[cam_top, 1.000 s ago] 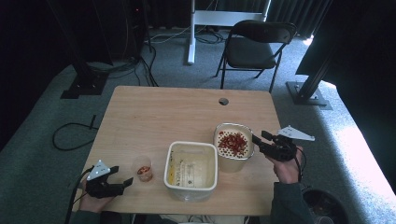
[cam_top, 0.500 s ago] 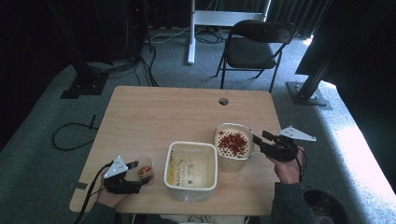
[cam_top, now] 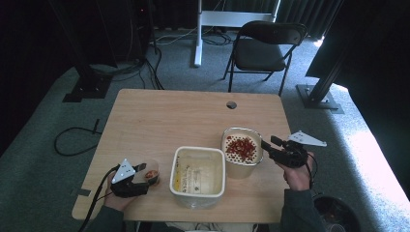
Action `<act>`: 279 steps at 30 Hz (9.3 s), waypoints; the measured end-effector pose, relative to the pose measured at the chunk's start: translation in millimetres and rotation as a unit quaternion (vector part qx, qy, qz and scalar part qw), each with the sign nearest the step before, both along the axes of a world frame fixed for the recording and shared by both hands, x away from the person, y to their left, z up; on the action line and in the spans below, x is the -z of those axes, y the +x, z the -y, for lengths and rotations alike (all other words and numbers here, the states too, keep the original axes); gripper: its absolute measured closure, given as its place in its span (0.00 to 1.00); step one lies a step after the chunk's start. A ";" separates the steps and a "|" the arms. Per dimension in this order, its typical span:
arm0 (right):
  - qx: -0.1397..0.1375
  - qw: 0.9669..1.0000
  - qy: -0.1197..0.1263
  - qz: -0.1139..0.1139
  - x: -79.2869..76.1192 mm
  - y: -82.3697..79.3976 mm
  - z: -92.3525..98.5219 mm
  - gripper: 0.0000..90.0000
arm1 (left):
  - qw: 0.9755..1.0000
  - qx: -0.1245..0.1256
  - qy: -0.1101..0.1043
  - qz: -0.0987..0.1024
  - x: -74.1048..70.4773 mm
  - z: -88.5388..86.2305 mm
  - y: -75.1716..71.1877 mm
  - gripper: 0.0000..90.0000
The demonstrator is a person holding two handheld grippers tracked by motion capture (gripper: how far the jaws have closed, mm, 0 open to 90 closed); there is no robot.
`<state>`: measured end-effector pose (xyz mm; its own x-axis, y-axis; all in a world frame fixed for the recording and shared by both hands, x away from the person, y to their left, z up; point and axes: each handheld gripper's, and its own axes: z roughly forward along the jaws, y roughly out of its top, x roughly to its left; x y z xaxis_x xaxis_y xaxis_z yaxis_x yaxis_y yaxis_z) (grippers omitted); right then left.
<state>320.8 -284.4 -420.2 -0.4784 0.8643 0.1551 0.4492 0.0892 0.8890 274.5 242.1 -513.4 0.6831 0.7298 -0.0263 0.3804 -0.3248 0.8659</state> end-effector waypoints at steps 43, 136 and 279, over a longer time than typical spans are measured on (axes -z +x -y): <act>-0.024 1.000 -0.006 -0.009 2.2 1.7 -10.9 0.41 | 0.993 0.089 -0.060 0.051 -146.7 38.4 85.4 0.39; -0.054 0.992 -0.022 0.112 -24.3 21.3 -79.0 0.46 | 0.958 0.280 -0.055 0.011 -191.6 259.4 133.2 0.34; 0.060 0.946 -0.298 0.113 7.4 -2.0 15.9 0.48 | 0.990 -0.113 0.030 -0.076 28.0 -9.0 94.6 0.32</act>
